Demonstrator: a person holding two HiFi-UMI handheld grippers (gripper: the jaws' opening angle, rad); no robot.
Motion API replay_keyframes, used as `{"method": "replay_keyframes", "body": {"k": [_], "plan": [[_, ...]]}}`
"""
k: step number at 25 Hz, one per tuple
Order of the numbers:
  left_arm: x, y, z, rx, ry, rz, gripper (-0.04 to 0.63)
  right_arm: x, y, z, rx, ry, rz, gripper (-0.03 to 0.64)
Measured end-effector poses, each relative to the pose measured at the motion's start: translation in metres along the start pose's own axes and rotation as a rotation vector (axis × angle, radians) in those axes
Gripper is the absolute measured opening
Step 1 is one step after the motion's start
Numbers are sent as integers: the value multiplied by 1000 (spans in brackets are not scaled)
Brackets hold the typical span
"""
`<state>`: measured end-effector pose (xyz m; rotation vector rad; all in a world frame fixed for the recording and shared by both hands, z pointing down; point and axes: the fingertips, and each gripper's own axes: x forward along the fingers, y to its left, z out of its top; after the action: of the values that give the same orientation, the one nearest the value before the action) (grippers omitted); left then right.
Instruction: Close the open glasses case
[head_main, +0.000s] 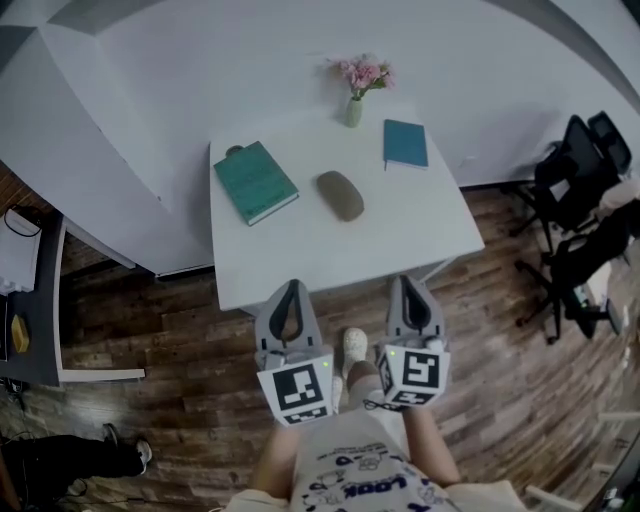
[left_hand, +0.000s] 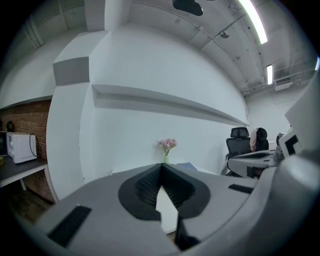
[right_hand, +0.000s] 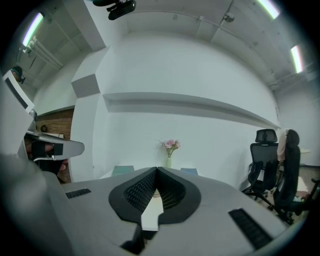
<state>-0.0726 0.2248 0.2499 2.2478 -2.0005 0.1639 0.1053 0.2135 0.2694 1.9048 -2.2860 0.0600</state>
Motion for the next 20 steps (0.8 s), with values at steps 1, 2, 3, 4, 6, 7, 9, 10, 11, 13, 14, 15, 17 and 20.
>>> {"method": "replay_keyframes", "body": {"k": [1,2,3,4,6,7,9,10,11,13,14,15,17,20], "plan": [[5,0,-1,-1,5,2,0,5,-1,-3,3,13,1,2],[10,1,-3,0,11,5,0,10,-1,-4,5,23,3,2],[15,2,-3,-1,15,9,0,16,-2,-5,6,28,6,2],[21,3,-4,-1,19,14,0,23,-3,-6,5,33,10,2],[34,5,-5,-1,25,23,0,37,-5,-8,4,42,19,2],[41,6,-5,0,29,28,0,45,-6,-10,6,48,25,2],[56,6,-6,2,38,38,0,63,-8,-12,8,52,41,2],[64,6,-6,2,42,41,0,72,-9,-13,5,53,50,2],[73,6,-7,3,46,44,0,81,-10,-13,3,57,56,2],[90,5,-9,14,55,48,0,99,-14,-16,6,72,67,2],[98,5,-10,27,61,49,0,108,-16,-17,11,81,73,2],[107,5,-11,41,68,51,0,117,-18,-18,13,89,79,2],[125,3,-12,39,89,57,0,136,-23,-17,12,97,90,2],[150,1,-17,43,140,65,0,162,-30,-15,2,104,118,2]]}}
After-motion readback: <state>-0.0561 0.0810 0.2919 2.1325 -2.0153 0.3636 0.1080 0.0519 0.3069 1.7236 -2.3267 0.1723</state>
